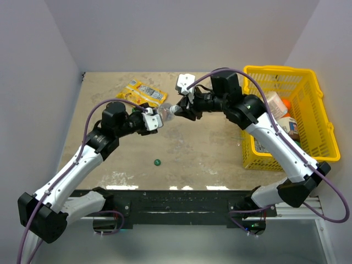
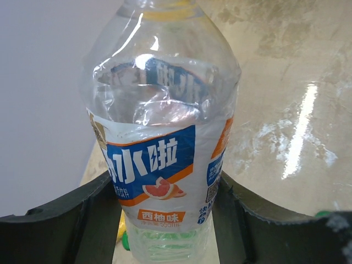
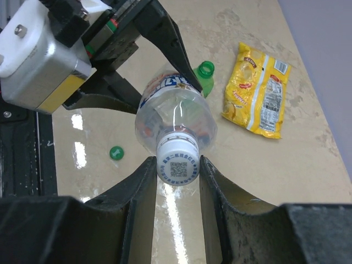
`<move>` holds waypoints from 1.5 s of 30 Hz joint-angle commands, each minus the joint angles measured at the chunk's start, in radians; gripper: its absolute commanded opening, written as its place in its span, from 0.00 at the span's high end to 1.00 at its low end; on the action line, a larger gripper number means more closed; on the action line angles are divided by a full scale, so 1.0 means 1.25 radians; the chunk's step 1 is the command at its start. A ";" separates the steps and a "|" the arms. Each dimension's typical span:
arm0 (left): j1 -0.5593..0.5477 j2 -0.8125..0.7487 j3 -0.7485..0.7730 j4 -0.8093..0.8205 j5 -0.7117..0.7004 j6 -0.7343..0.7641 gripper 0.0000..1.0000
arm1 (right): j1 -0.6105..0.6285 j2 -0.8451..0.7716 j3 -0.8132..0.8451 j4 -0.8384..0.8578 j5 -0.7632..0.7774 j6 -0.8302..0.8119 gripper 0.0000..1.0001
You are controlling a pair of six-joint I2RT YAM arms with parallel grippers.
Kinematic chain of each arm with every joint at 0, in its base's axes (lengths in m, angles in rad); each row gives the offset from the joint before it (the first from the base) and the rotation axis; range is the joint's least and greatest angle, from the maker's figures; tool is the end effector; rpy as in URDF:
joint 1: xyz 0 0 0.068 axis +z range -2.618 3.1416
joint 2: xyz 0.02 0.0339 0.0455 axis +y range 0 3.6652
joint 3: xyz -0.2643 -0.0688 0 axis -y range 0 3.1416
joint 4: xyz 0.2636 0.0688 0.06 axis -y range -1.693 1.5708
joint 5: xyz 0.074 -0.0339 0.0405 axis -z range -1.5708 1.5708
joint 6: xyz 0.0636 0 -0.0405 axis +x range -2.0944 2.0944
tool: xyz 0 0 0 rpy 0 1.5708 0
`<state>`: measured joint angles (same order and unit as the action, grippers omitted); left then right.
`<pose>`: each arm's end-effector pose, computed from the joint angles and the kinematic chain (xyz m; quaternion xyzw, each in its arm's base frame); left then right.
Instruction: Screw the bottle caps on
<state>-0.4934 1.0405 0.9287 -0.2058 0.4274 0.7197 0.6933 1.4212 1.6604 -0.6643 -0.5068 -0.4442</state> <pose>0.2343 -0.1560 0.3305 0.5534 0.5795 -0.1060 0.5888 0.2422 0.2414 0.4421 -0.5526 0.6123 0.2742 0.4945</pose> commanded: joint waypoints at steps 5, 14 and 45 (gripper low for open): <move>-0.056 -0.043 0.015 0.253 0.003 0.033 1.00 | 0.010 0.033 -0.024 0.015 0.054 0.097 0.83; -0.135 -0.025 -0.041 0.379 -0.177 0.060 1.00 | 0.009 0.047 -0.048 0.087 0.061 0.311 0.86; -0.250 0.060 -0.084 0.575 -0.646 0.129 1.00 | -0.101 0.161 0.054 0.190 -0.029 0.614 0.71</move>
<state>-0.7601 1.1519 0.7383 0.4076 -0.4755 0.9501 0.5526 1.6047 1.7298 -0.4599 -0.4927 0.3260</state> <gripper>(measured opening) 0.629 0.355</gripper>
